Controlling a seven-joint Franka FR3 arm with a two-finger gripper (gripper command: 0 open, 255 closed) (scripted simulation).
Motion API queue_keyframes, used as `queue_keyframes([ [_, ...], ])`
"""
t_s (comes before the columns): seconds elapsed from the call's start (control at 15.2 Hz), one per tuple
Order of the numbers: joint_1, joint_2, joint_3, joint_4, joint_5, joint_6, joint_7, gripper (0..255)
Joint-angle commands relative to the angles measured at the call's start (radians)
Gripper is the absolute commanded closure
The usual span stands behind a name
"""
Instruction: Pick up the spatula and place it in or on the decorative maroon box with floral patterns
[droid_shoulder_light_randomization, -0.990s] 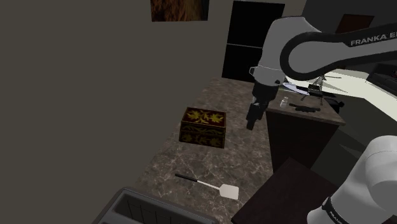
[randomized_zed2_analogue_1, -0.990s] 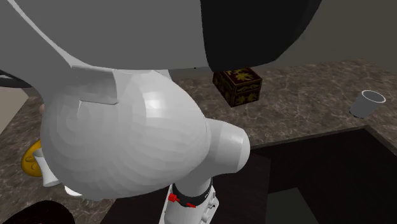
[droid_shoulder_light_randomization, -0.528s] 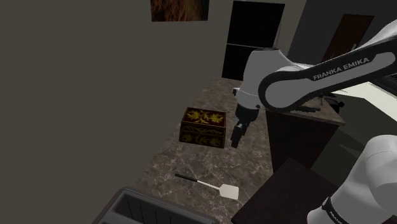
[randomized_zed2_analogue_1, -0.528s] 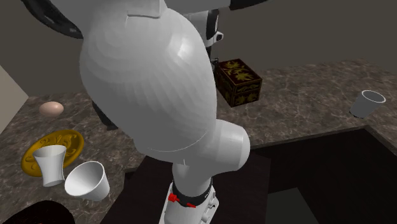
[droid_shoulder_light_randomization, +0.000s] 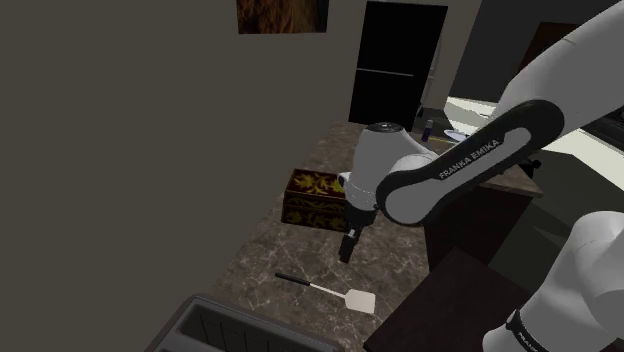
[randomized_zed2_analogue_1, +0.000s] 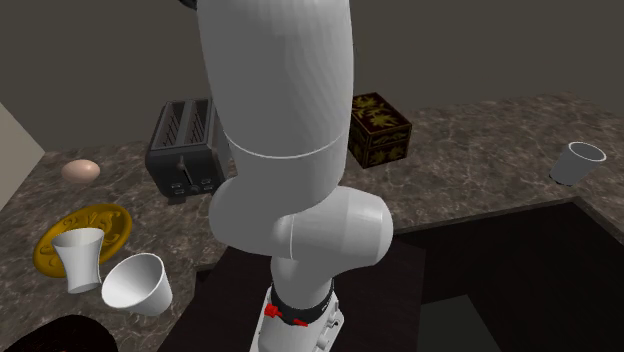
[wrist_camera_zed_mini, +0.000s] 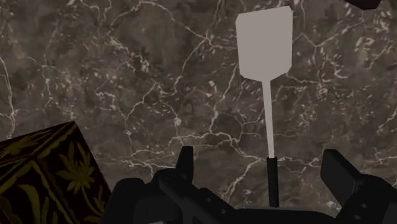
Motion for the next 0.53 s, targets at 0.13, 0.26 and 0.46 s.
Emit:
queue_keyframes([
  [0.13,0.015,0.173,0.026,0.042,-0.072,0.14,0.039,0],
  [0.26,0.029,0.258,0.026,0.07,-0.128,0.2,0.072,0],
  [0.46,0.063,0.362,0.006,0.112,-0.205,0.265,0.119,0],
])
